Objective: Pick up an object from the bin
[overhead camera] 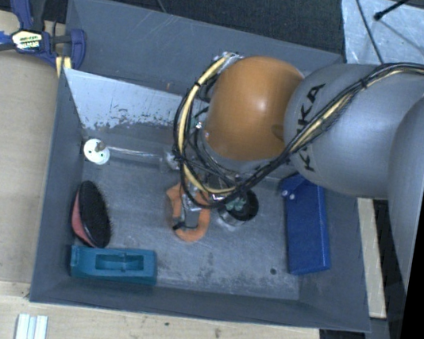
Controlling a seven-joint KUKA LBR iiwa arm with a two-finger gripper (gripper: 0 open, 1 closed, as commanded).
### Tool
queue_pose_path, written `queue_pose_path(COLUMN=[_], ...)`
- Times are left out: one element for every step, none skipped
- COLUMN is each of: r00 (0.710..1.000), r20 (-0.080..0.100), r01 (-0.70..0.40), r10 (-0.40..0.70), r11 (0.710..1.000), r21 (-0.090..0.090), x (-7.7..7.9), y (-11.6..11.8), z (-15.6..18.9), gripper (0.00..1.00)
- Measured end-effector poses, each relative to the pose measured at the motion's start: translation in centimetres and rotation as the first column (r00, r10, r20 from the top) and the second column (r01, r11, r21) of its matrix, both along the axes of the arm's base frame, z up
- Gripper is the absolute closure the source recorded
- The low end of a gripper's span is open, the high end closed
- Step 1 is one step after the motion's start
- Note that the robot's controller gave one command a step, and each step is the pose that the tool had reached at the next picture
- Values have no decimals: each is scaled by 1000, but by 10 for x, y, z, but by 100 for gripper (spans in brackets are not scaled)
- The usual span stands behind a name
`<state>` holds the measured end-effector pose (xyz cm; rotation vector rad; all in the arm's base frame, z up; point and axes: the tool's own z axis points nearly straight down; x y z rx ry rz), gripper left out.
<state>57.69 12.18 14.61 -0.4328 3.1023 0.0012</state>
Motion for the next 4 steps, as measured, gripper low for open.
queue_pose_path(r00=[1000,997,996,998], r20=[-16,-1,0,-8], r01=[-12,78,85,62], r10=[12,-78,-85,-62], r11=[1000,997,996,998], r21=[-2,-4,1,-2], x=[5,-1,13,2], y=[-46,-67,-50,-55], z=[-18,-14,-55,-69], gripper=[0,0,0,100])
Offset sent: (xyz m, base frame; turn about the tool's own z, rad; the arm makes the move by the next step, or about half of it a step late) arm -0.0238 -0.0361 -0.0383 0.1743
